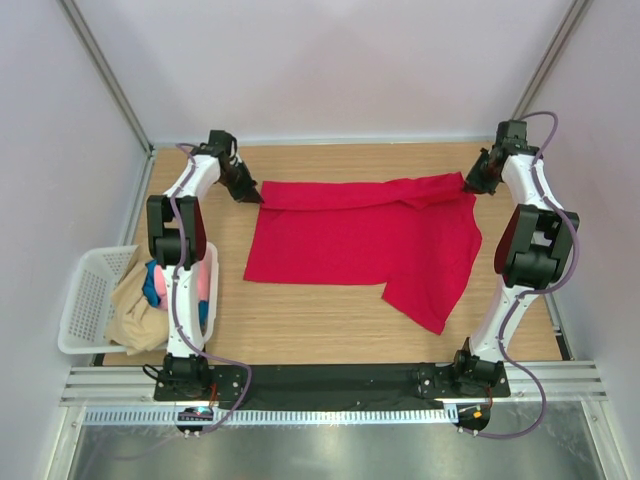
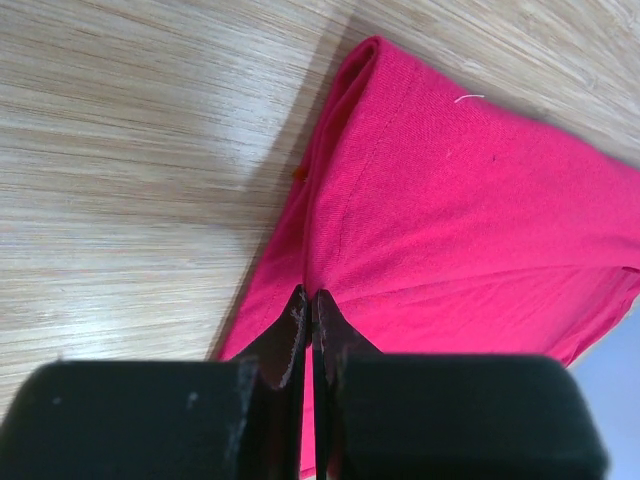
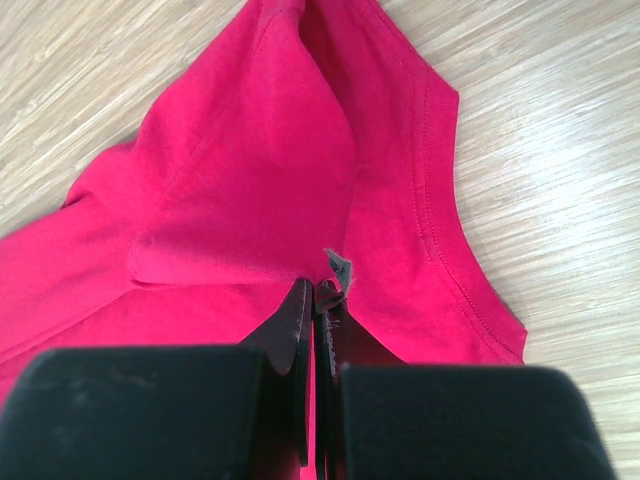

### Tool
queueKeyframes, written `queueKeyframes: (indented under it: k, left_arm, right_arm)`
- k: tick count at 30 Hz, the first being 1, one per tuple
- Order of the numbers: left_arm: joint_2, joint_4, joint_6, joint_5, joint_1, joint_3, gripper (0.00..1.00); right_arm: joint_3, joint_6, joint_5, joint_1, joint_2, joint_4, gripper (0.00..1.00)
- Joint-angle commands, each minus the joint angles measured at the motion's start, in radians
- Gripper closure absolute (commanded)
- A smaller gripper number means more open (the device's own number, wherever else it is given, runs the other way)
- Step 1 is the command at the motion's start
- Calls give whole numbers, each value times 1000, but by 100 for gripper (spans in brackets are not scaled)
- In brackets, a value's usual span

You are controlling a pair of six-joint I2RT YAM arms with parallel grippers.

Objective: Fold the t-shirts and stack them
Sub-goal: Fold the tshirt

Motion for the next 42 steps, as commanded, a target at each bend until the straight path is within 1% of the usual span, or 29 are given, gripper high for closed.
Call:
queueKeyframes:
  k: [1, 9, 16, 18, 19, 20, 21, 22, 23, 24, 25, 26, 28, 29, 30, 31, 33, 34, 35, 36, 38, 39, 40, 41, 42]
  left_arm:
    - [-33, -16, 19, 21, 6, -5, 100]
    - [-19, -32, 27, 7, 6, 2, 100]
    - [-5, -33, 21, 3, 6, 2, 100]
    - [-4, -42, 27, 0, 7, -3, 95]
    - [-7, -45, 30, -2, 6, -11, 90]
    - [-15, -49, 33, -6, 6, -17, 88]
    - [-22, -50, 33, -11, 6, -23, 85]
    - [-27, -50, 38, -26, 6, -31, 77]
    - [-31, -55, 41, -31, 6, -37, 74]
    - [-41, -65, 46, -35, 6, -35, 72]
    - [-45, -73, 52, -40, 6, -34, 66]
    - [-51, -79, 56, -54, 6, -29, 64]
    - [-91, -66, 56, -71, 6, -40, 59]
    - [-110, -50, 44, -77, 6, -52, 58]
    - [-149, -32, 33, -81, 4, -78, 58]
    - [-166, 12, 21, -81, 3, -92, 57]
    - [-191, 48, 1, -69, -7, -104, 57]
    - [-200, 68, -3, -57, -10, -103, 60]
    - [-197, 120, -17, -39, -16, -100, 64]
    - [-183, 151, -28, 15, -20, -94, 68]
    - [-151, 232, -54, 66, -22, -78, 70]
    - [-133, 250, -75, 84, -22, -65, 71]
    - [-107, 261, -85, 116, -22, -19, 73]
    - [-55, 264, -89, 130, -24, 9, 74]
    - [-26, 267, -94, 141, -25, 37, 76]
  right_arm:
    - [4, -20, 13, -3, -40, -9, 99]
    - [-22, 11, -7, -4, -82, -23, 99]
    - [-79, 42, 3, -4, -82, -25, 99]
    - [-80, 37, 29, -4, -74, -34, 99]
    - [-79, 34, 38, -4, -69, -48, 99]
    - [-77, 31, 50, -3, -62, -57, 98]
    - [-76, 28, 64, -4, -56, -68, 96]
    - [-71, 20, 93, -4, -52, -89, 93]
    - [-71, 19, 102, -4, -52, -95, 87]
    - [-71, 12, 110, -4, -49, -98, 83]
    - [-65, 5, 151, -4, -49, -107, 78]
    - [-59, -3, 162, -4, -51, -114, 69]
    - [-33, -15, 185, -4, -48, -121, 62]
    - [-22, -27, 190, -4, -46, -121, 59]
    - [-5, -32, 190, -4, -31, -127, 54]
    - [30, -37, 194, -4, -23, -137, 51]
    - [67, -43, 185, -4, -2, -140, 46]
    - [105, -46, 181, -4, 21, -132, 44]
    - [125, -49, 179, -4, 38, -126, 44]
    - [171, -52, 178, -4, 70, -112, 44]
    - [209, -49, 173, -4, 104, -88, 44]
    - [243, -43, 153, -4, 121, -71, 45]
    - [258, -41, 147, -4, 142, -34, 46]
    - [272, -41, 135, -4, 179, -13, 46]
    - [285, -41, 92, -4, 200, 6, 46]
